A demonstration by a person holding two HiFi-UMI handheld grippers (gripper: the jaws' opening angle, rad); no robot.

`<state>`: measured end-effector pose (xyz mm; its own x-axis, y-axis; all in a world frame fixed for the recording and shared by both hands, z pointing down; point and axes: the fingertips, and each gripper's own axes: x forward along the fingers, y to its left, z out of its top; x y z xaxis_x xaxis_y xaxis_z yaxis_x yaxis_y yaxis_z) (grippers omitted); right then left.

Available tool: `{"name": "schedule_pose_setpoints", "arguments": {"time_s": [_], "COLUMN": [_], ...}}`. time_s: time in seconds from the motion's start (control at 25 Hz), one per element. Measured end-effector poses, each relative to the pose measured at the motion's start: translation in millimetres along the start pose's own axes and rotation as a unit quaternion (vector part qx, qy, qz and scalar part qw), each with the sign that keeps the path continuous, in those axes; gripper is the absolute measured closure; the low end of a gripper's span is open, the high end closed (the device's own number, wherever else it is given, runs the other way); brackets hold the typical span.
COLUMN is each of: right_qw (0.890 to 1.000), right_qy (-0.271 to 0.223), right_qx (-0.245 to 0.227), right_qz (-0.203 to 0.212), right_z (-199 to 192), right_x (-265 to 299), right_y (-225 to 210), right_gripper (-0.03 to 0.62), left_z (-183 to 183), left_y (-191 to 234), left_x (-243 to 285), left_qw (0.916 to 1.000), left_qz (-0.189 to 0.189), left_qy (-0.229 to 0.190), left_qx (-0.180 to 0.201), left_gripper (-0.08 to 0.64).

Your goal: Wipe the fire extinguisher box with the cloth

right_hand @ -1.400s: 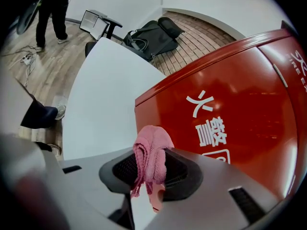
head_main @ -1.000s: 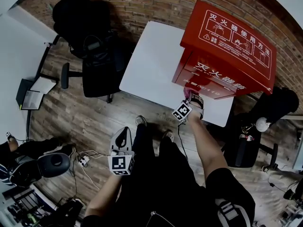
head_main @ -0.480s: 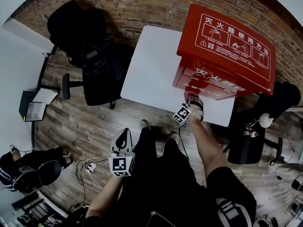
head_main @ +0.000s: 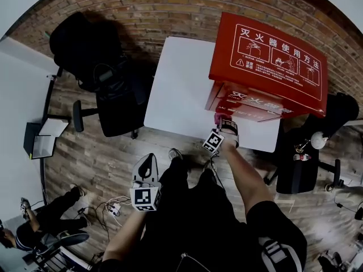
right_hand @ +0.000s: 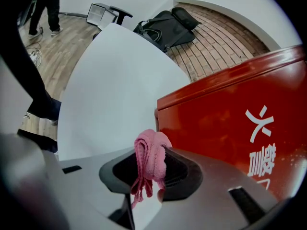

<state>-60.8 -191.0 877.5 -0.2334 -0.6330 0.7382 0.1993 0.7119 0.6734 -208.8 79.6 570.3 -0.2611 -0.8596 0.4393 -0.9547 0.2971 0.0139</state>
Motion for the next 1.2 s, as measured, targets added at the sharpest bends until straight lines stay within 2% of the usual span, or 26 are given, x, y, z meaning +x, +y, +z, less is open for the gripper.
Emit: {"name": "schedule_pose_setpoints", "arguments": {"time_s": [0.48, 1.2], "right_qw": [1.0, 0.999], "right_qy": [-0.012, -0.002], "right_qx": [-0.007, -0.01], "right_qz": [0.01, -0.037], "right_z": [26, 25], "right_x": [-1, -40], "right_y": [-2, -39], "right_gripper": [0.469, 0.469], "left_z": [12, 48], "left_y": [13, 9], "left_x": [20, 54], "left_qw": [0.9999, 0.9954], "left_qz": [-0.016, -0.085], "left_qy": [-0.002, -0.04], "left_qx": [0.003, 0.016], "left_gripper": [0.538, 0.538]}}
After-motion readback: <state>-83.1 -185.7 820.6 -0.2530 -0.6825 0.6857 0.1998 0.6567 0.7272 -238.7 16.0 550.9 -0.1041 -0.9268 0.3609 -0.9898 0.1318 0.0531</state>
